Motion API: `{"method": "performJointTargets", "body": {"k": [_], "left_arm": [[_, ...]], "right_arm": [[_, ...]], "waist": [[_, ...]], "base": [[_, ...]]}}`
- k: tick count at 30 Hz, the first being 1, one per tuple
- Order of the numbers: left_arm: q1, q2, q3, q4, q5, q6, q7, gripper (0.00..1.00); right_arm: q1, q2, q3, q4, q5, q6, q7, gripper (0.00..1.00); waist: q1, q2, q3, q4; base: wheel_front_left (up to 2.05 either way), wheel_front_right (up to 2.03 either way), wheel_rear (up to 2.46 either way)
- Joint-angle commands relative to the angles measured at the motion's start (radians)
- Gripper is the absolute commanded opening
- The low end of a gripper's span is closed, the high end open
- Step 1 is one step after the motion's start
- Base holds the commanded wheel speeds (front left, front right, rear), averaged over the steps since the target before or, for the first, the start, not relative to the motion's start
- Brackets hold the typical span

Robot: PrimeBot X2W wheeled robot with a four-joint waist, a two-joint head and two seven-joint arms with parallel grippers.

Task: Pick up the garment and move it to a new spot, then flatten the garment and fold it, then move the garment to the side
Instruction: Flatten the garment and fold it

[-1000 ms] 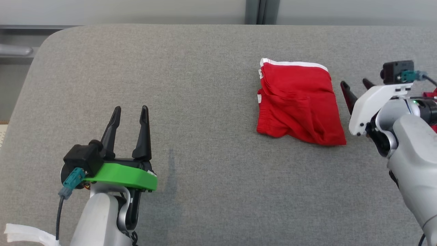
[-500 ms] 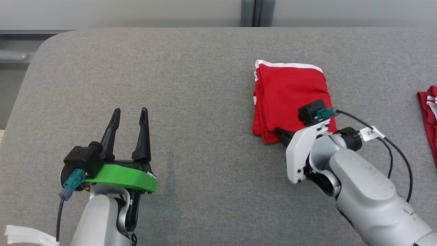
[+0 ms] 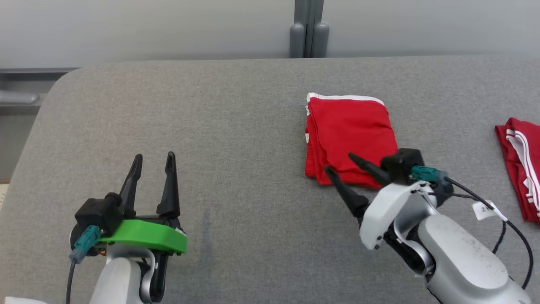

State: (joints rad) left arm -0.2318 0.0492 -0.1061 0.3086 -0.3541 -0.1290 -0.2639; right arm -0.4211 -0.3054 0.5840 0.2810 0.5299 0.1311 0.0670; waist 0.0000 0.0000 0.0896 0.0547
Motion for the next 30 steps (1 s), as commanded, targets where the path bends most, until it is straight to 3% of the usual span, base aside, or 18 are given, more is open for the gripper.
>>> {"method": "performJointTargets", "body": {"k": [1, 8, 14, 20, 30], "left_arm": [[0.022, 0.003, 0.010, 0.001, 0.010, -0.002, 0.000, 1.00], [0.060, 0.004, 0.060, -0.002, 0.030, -0.002, 0.000, 1.00], [0.084, 0.011, 0.082, -0.002, 0.038, -0.002, 0.000, 1.00], [0.112, 0.016, 0.107, -0.002, 0.039, -0.002, 0.000, 1.00], [0.140, 0.011, 0.136, -0.003, 0.043, -0.002, 0.000, 1.00]], "right_arm": [[0.042, 0.010, -0.052, -0.011, -0.027, -0.001, -0.035, 1.00], [0.183, 0.075, -0.352, -0.086, -0.186, -0.001, -0.151, 1.00], [0.255, 0.102, -0.507, -0.131, -0.261, -0.001, -0.161, 1.00], [0.262, 0.104, -0.562, -0.106, -0.274, -0.001, -0.174, 1.00], [0.201, 0.082, -0.507, 0.024, -0.217, -0.001, -0.219, 1.00]], "waist": [[0.0000, 0.0000, -0.025, -0.017], [0.0000, 0.0000, -0.061, -0.048], [0.0000, 0.0000, -0.073, -0.064], [0.0000, 0.0000, -0.086, -0.084], [0.0000, 0.0000, -0.102, -0.097]], "base": [[0.00, 0.00, 0.00], [0.00, 0.00, 0.00], [0.00, 0.00, 0.00], [0.00, 0.00, 0.00], [0.00, 0.00, 0.00]]}}
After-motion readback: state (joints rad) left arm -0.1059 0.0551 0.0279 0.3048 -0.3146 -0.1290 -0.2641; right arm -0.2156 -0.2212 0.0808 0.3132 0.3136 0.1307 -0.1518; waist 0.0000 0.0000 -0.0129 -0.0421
